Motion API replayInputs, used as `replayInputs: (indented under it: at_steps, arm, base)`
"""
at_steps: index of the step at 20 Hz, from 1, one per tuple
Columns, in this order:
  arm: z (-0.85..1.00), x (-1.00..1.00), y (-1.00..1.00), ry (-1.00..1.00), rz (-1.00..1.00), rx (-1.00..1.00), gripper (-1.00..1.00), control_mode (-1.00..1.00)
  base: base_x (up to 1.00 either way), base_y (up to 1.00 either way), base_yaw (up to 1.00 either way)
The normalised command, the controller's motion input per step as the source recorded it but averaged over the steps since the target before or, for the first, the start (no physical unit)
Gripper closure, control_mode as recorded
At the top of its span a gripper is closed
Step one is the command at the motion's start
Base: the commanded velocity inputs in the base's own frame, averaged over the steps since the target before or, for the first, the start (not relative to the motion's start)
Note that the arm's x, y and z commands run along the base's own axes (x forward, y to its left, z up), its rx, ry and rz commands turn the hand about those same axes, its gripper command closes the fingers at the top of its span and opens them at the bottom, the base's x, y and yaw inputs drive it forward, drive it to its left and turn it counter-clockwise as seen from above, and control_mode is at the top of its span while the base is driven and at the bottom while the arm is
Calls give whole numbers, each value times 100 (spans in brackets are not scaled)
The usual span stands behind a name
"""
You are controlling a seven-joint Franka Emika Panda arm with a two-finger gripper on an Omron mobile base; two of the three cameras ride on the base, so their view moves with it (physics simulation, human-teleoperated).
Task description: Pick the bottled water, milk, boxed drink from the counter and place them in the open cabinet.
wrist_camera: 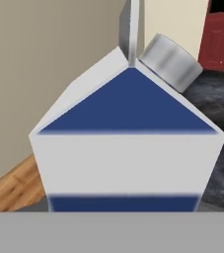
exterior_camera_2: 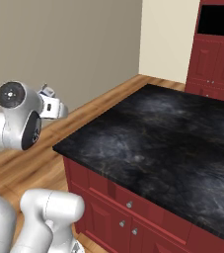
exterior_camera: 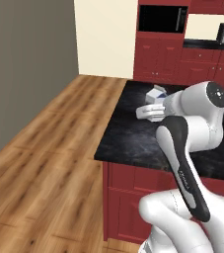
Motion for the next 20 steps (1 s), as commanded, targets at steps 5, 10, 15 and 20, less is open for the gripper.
replayInputs:
  at_steps: [5, 10, 15, 20]
  arm:
    - [18, -46, 0, 0, 0, -10, 100, -100]
    - [8, -39, 0, -3, 0, -12, 100, -100]
    - [8, -38, 0, -3, 0, -8, 100, -100]
    - [7, -35, 0, -9, 0, -4, 100, -100]
  base:
    - [0, 0, 0]
    - [0, 0, 0]
    - [0, 0, 0]
    - [0, 0, 0]
